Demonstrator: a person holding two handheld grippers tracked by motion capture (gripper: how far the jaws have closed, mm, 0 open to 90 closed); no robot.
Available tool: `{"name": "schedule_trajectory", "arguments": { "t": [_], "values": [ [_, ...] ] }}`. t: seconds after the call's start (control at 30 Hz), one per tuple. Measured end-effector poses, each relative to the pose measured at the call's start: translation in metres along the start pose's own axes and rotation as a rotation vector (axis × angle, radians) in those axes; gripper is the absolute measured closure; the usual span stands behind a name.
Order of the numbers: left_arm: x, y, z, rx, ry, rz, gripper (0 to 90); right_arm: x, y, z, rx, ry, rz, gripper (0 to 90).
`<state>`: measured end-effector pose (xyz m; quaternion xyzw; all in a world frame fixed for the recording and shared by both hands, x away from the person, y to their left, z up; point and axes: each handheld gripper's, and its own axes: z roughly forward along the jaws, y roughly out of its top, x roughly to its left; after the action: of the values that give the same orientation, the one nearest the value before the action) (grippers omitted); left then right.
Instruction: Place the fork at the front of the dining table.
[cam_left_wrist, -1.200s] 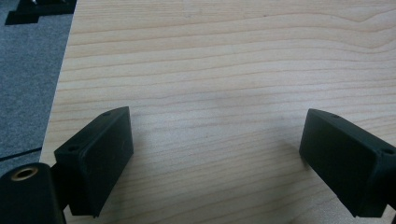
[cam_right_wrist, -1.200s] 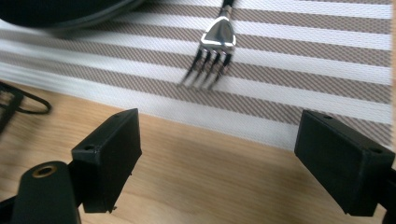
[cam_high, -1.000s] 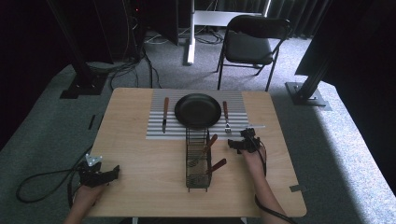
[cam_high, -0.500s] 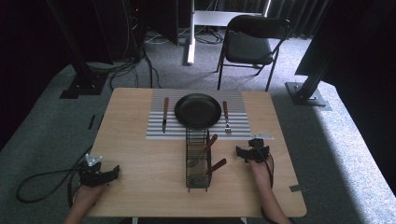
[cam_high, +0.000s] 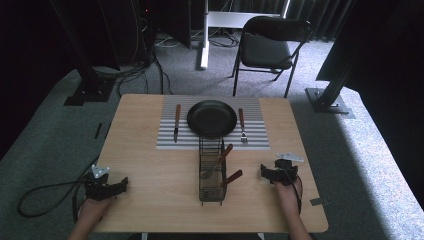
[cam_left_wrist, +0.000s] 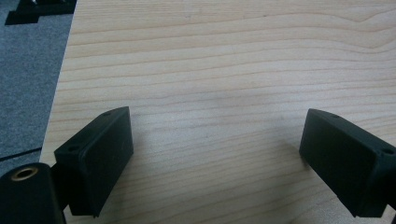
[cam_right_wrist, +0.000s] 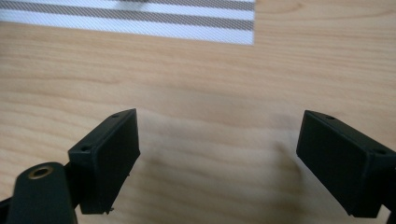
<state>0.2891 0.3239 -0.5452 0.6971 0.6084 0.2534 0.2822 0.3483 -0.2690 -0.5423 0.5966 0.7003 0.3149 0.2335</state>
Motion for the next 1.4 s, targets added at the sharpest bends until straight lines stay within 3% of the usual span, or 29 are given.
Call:
{"name": "schedule_trajectory", "arguments": {
  "t": [0.17, 0.37, 0.57, 0.77, 0.9, 1.2, 1.4],
  "values": [
    [0.0, 0.0, 0.0, 0.0, 0.0, 0.0, 9.5, -0.008, -0.009, -0.012, -0.037, -0.026, 0.011, 12.6],
    [0.0, 0.0, 0.0, 0.0, 0.0, 0.0, 9.5, -0.02, -0.025, -0.027, -0.039, -0.09, 0.009, 12.6],
    [0.0, 0.0, 0.0, 0.0, 0.0, -0.001, 9.6, -0.029, -0.038, -0.036, -0.035, -0.096, 0.028, 12.6],
    [0.0, 0.0, 0.0, 0.0, 0.0, -0.001, 9.5, -0.032, -0.046, -0.04, -0.013, -0.089, 0.015, 12.7],
    [0.0, 0.0, 0.0, 0.001, 0.0, -0.001, 9.5, -0.039, -0.052, -0.046, -0.004, -0.102, 0.051, 12.3],
    [0.0, 0.0, 0.0, 0.0, 0.0, -0.001, 9.5, -0.051, -0.064, -0.058, -0.008, -0.182, 0.129, 12.4],
    [-0.001, 0.0, 0.0, 0.001, 0.011, -0.011, 9.6, -0.052, -0.062, -0.057, -0.007, -0.197, 0.141, 12.3]
  ]
}}
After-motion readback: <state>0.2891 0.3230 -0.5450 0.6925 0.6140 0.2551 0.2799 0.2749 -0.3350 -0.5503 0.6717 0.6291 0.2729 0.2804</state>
